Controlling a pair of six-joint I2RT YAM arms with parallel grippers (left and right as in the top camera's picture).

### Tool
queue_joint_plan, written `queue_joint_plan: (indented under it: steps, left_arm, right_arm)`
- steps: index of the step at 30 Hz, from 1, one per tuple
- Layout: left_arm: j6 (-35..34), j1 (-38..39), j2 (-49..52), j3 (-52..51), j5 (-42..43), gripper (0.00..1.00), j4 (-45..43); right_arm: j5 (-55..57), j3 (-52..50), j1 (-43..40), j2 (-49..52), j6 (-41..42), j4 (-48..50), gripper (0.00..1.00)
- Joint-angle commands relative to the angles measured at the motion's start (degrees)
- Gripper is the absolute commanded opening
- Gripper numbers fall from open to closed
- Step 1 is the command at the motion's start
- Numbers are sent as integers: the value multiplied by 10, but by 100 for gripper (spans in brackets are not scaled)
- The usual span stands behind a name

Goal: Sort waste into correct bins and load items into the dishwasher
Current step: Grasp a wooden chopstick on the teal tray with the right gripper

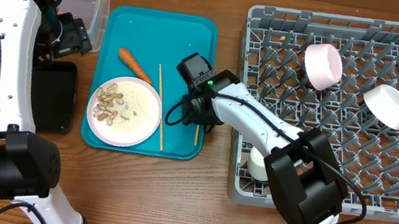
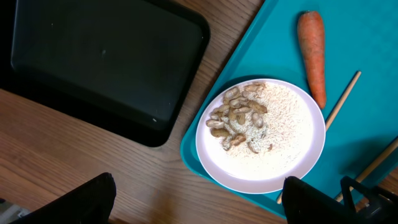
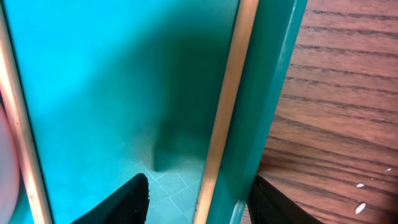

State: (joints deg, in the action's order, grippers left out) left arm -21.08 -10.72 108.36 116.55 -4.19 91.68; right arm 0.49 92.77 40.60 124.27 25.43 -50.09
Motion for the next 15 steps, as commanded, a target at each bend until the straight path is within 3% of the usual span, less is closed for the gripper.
queue_joint_plan:
  steps: [1,9,15]
  left_arm:
    - [-8,-1,0,2,-7,88,-2]
    - [-8,-1,0,2,-7,88,-2]
    - [-8,-1,0,2,-7,88,-2]
  right_arm:
    - [-8,-4,3,2,2,3,54]
    - [71,55,3,-1,16,-61,54]
    - [40,82,5,-1,12,-47,54]
